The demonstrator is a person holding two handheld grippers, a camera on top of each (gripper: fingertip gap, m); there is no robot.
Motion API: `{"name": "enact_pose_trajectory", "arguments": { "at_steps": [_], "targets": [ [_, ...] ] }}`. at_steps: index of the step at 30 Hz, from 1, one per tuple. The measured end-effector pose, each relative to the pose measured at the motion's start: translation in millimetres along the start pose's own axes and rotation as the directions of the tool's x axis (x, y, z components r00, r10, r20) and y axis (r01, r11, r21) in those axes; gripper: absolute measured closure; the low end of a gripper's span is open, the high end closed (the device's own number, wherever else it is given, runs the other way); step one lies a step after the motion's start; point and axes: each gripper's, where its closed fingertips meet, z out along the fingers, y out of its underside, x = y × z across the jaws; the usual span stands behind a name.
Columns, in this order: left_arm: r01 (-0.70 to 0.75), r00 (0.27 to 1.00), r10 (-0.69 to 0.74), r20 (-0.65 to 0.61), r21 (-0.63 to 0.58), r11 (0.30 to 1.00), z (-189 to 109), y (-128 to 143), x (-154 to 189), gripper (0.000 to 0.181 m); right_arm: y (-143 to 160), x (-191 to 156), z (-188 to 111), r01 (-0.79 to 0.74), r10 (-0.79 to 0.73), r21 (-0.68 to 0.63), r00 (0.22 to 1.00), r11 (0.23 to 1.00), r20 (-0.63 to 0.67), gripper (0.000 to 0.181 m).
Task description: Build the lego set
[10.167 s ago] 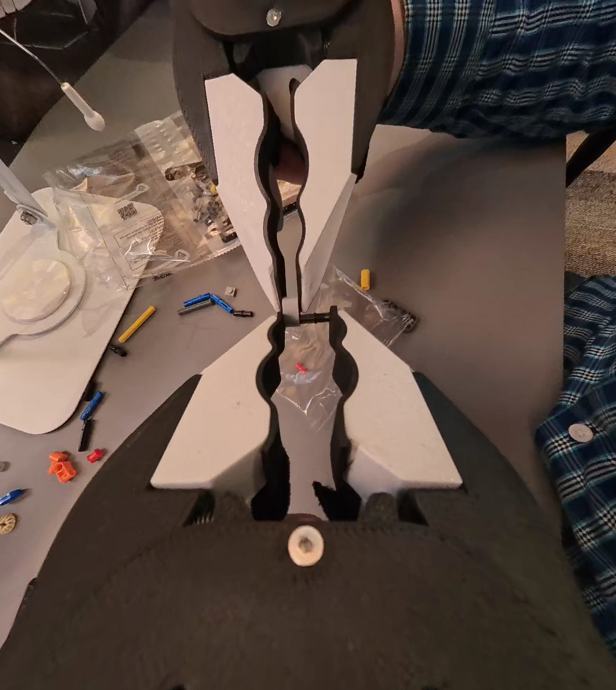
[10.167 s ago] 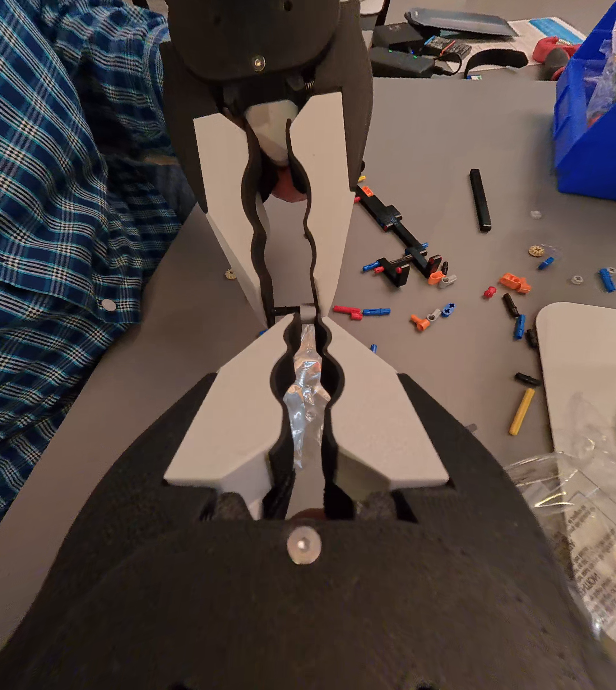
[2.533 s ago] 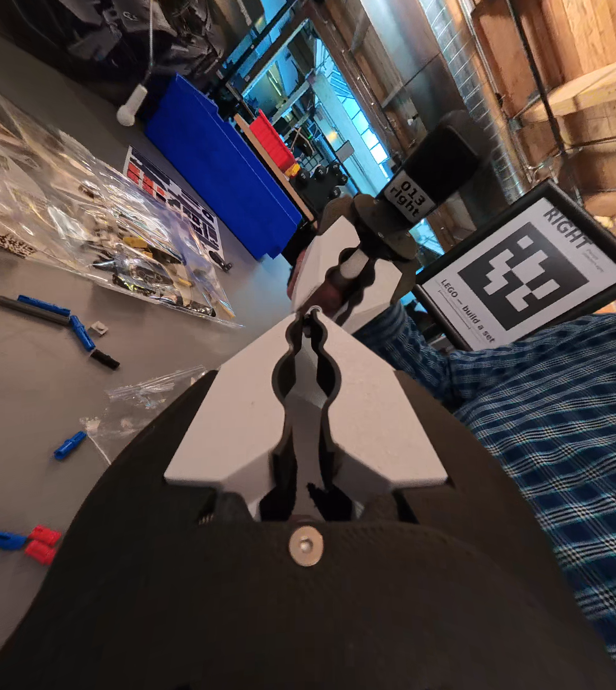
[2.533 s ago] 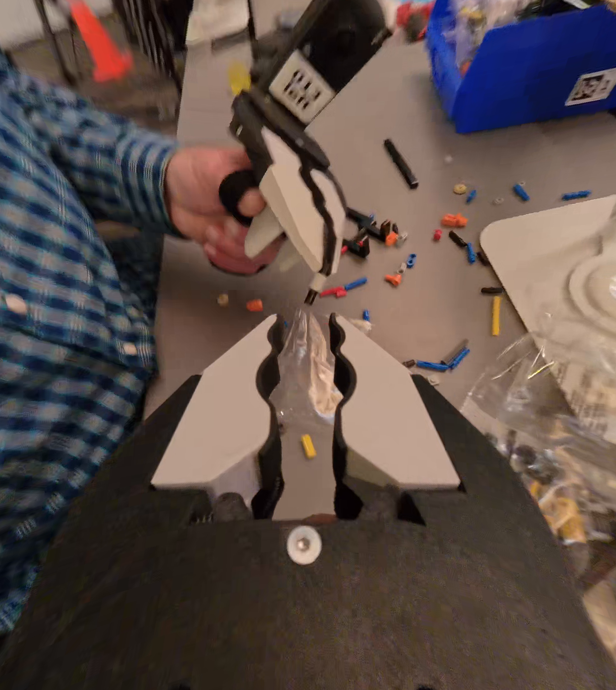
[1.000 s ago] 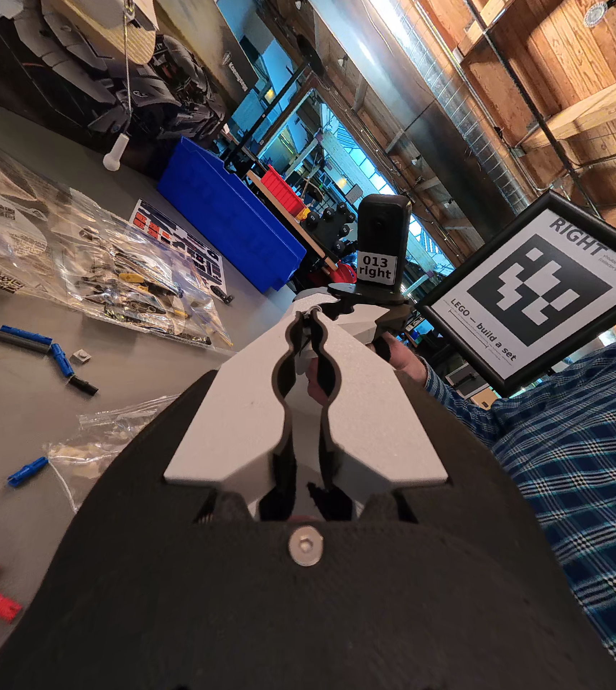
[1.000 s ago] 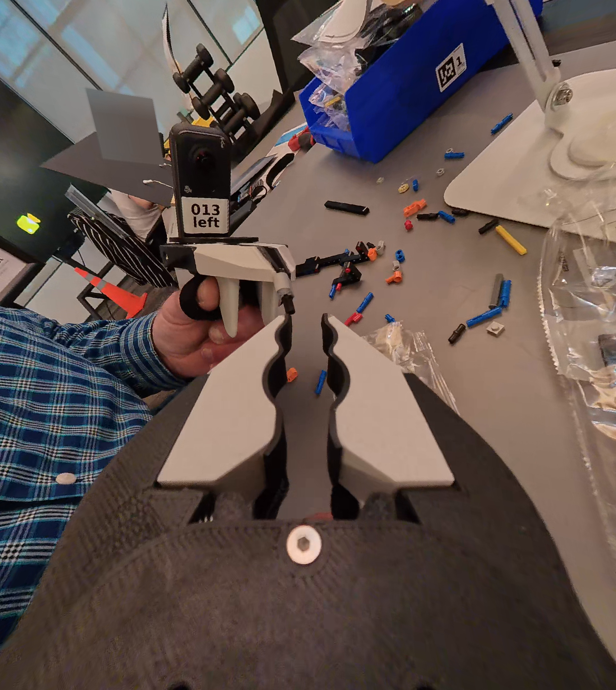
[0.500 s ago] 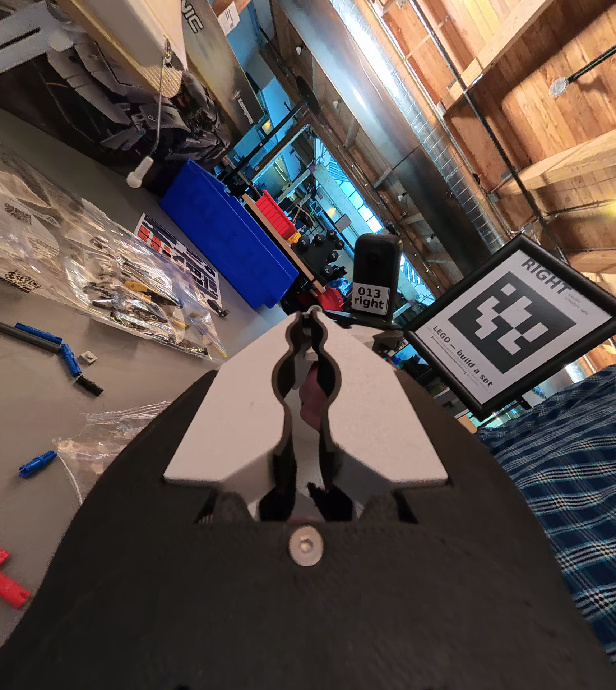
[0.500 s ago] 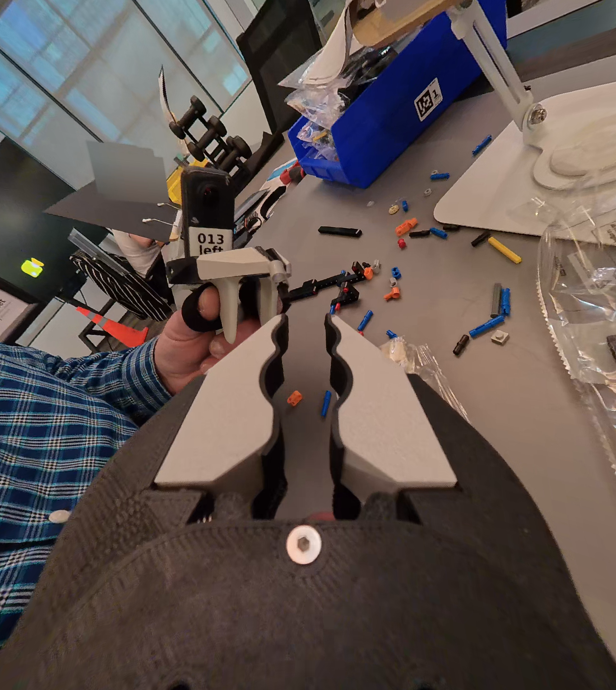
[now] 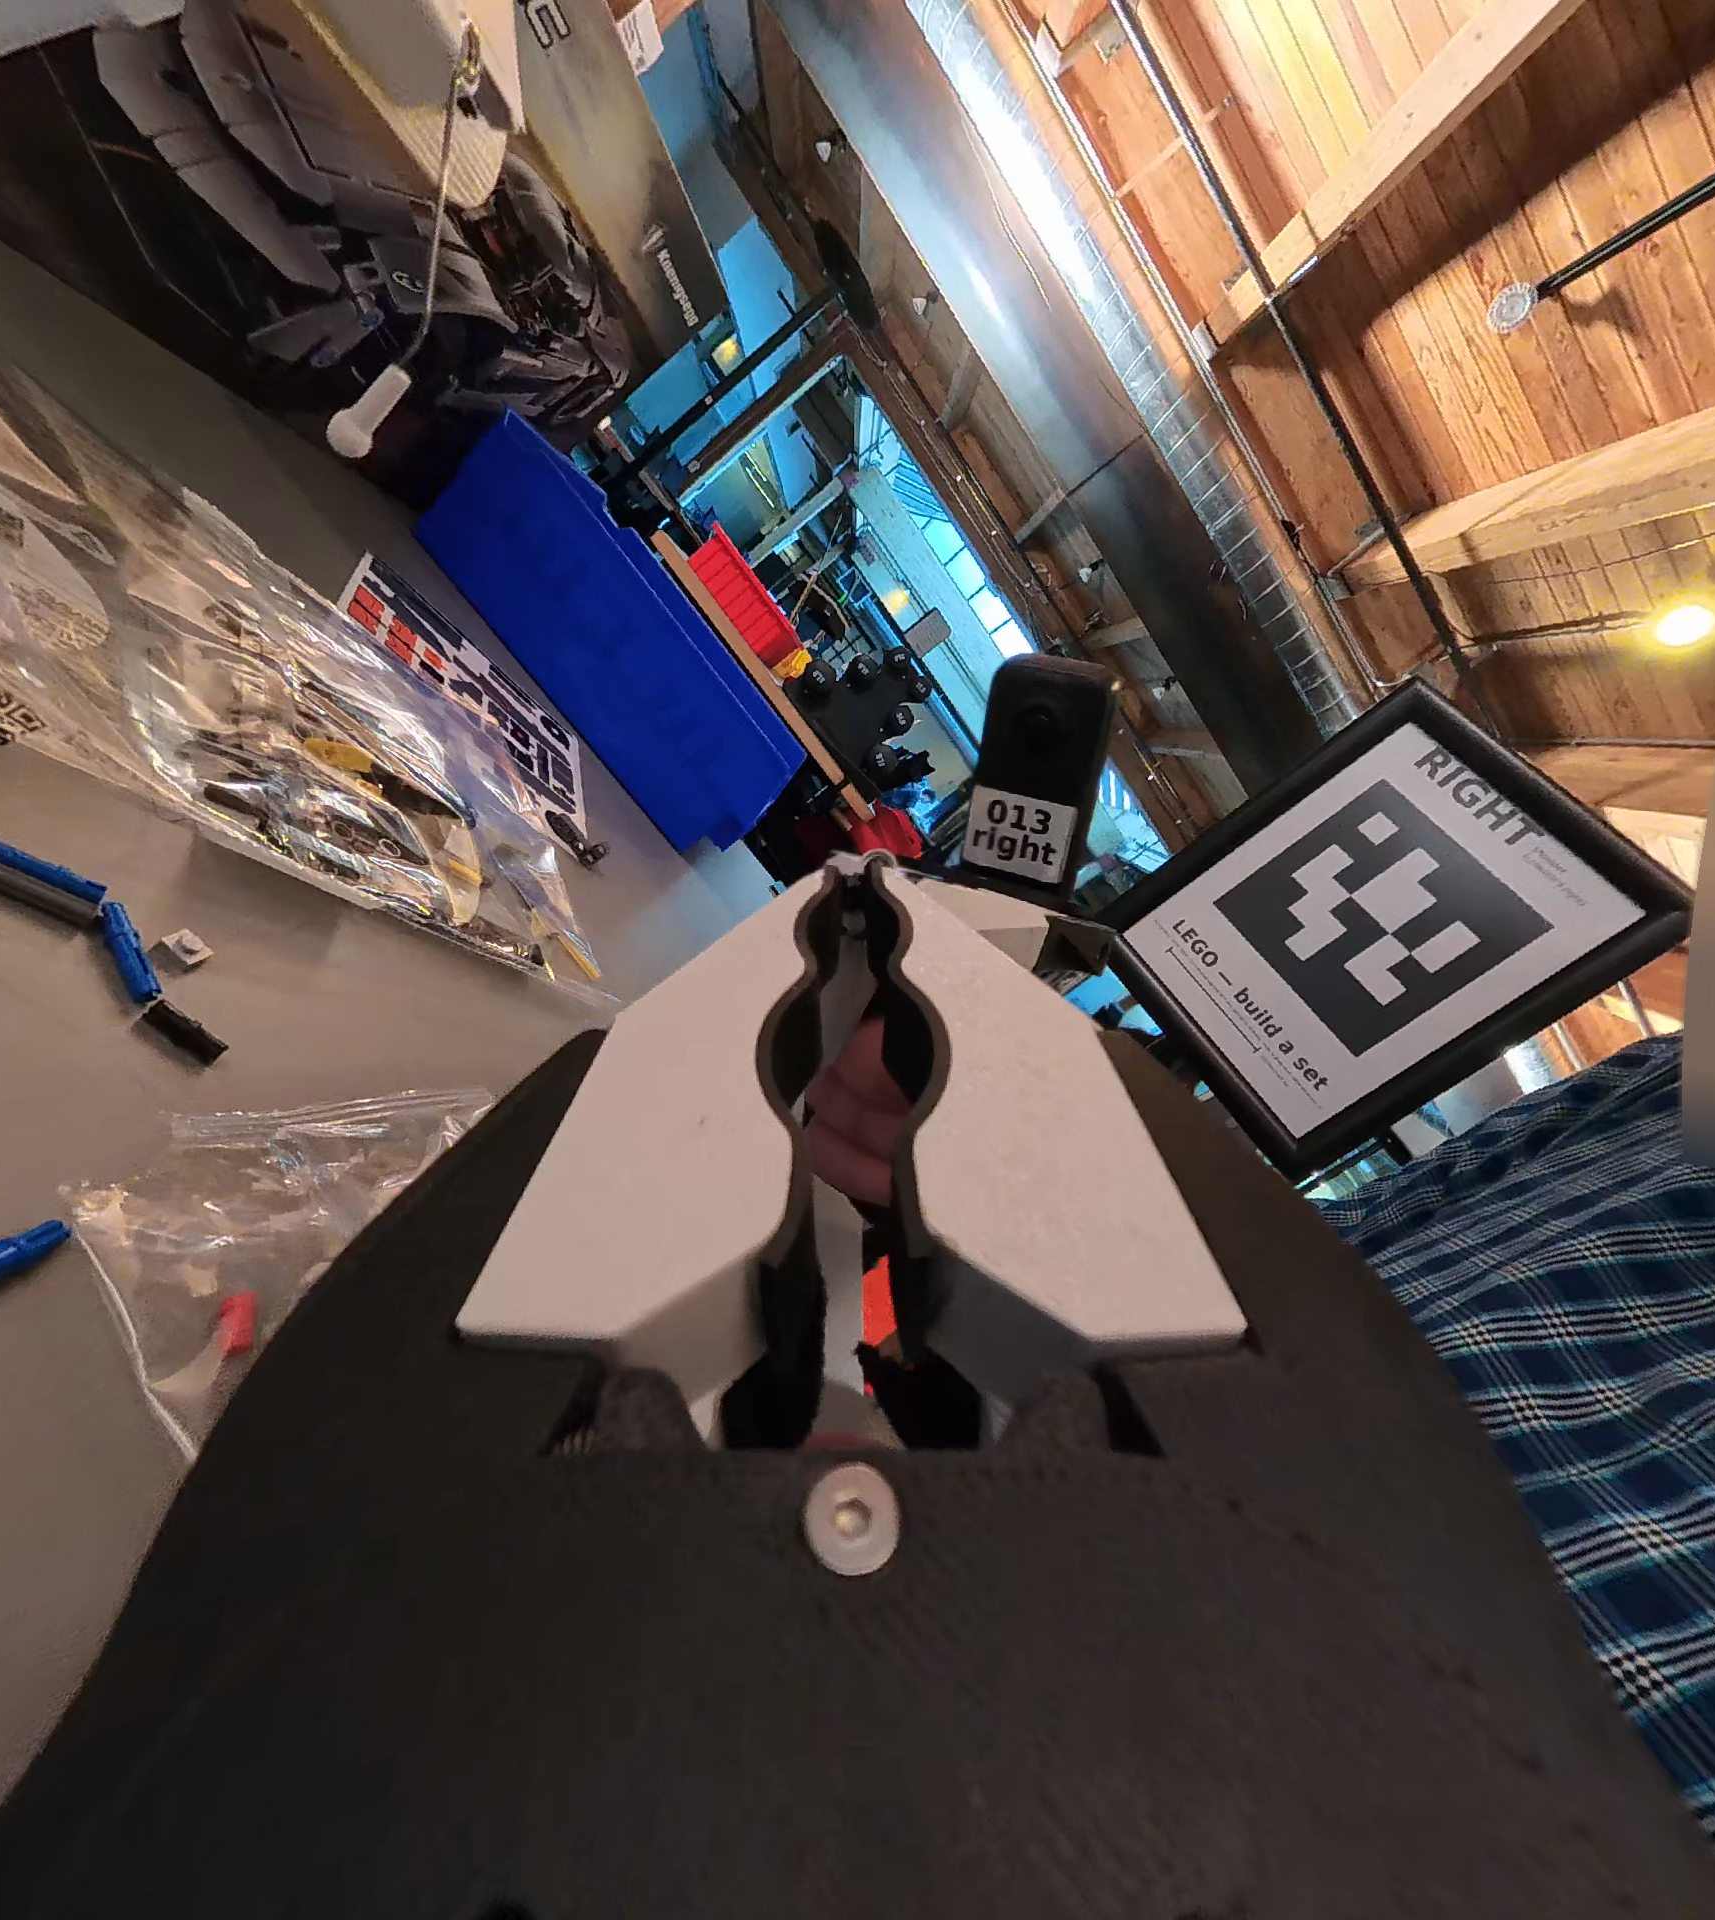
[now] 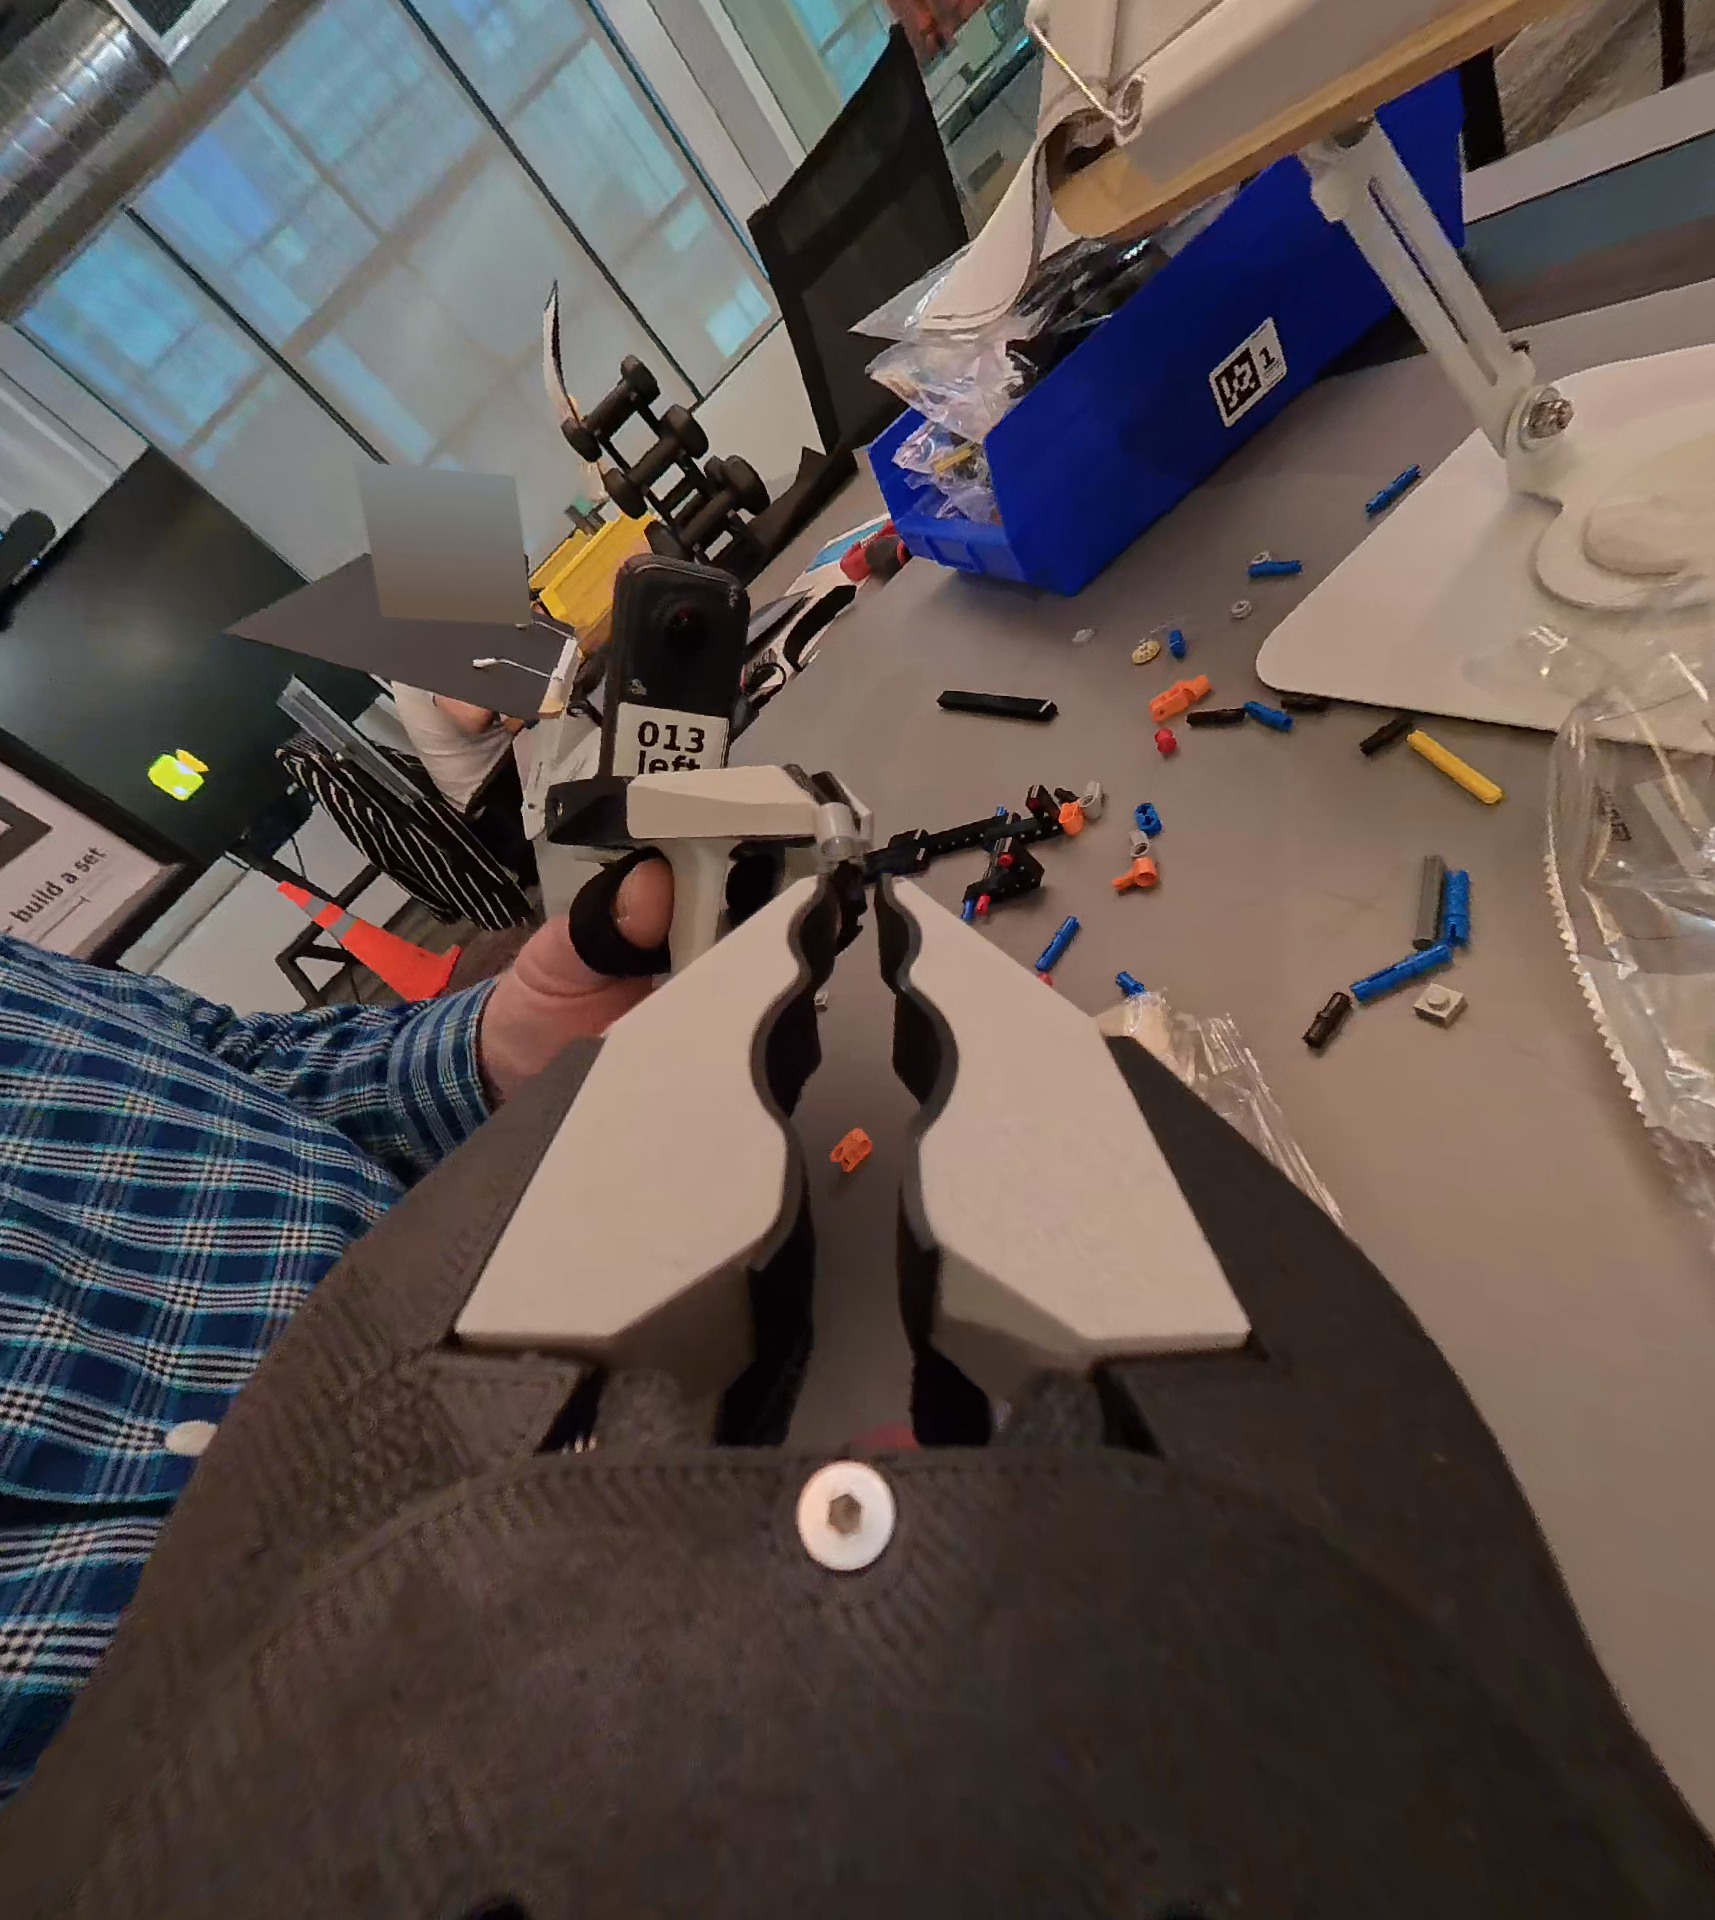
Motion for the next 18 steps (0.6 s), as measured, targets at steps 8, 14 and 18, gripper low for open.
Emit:
{"name": "enact_pose_trajectory", "arguments": {
  "at_steps": [8, 14, 18],
  "targets": [
    [0.041, 0.999, -0.041, -0.010, 0.015, 0.999, -2.5, 0.8, -1.8, 0.180, 3.0, -2.1, 1.7, 0.079, -0.079, -0.023, 0.997, 0.997, -0.009, 0.179],
    [0.120, 0.992, -0.119, -0.032, 0.044, 0.992, -5.5, -3.1, -4.9, 0.181, 2.6, 1.7, 3.0, 0.123, -0.124, -0.026, 0.991, 0.992, -0.040, 0.172],
    [0.137, 0.990, -0.135, -0.036, 0.050, 0.989, -6.8, -5.2, -5.9, 0.180, 2.1, 1.0, 3.3, 0.218, -0.221, -0.055, 0.972, 0.974, -0.074, 0.165]
  ]
}}
